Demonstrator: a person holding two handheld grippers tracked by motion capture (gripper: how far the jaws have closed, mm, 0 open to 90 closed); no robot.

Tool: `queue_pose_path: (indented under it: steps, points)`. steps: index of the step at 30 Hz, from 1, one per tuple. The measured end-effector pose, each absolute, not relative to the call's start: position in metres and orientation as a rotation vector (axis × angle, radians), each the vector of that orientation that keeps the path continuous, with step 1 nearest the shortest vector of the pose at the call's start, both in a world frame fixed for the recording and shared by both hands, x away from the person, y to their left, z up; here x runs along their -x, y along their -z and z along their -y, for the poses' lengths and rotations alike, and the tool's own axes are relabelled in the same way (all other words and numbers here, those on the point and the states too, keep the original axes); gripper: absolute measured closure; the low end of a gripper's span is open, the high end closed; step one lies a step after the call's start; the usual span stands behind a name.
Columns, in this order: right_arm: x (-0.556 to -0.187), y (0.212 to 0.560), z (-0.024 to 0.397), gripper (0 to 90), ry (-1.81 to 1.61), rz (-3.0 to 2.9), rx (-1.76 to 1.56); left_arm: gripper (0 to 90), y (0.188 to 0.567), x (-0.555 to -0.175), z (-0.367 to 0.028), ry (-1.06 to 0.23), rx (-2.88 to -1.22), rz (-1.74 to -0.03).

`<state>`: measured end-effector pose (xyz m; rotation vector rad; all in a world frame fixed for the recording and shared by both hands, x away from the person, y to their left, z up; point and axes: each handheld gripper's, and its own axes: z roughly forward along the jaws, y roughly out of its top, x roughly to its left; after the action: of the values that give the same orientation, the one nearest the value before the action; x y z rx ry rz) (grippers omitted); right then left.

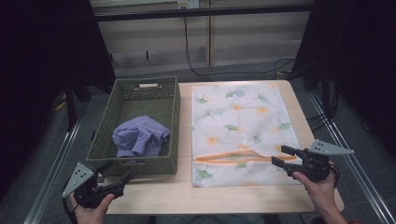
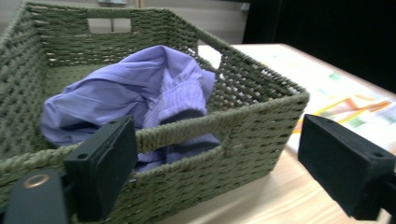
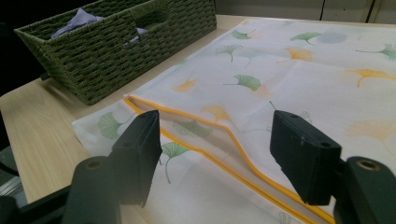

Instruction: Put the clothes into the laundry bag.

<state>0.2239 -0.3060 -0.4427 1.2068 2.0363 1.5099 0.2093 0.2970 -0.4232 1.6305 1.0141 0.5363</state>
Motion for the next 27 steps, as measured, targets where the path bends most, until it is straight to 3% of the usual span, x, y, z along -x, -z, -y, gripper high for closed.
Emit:
queue_pose_path:
  steps: [12, 27]
  points:
    - [-0.231, 0.446, 0.300, 31.1, -1.554, -2.104, -1.179, 9.0, 0.424, -0.209, -0.294, -0.535, -1.640, -0.995]
    - [-0.252, 0.450, 0.279, 43.4, -1.556, -2.277, -1.090, 10.2, 0.425, -0.207, -0.292, -0.561, -1.668, -1.025]
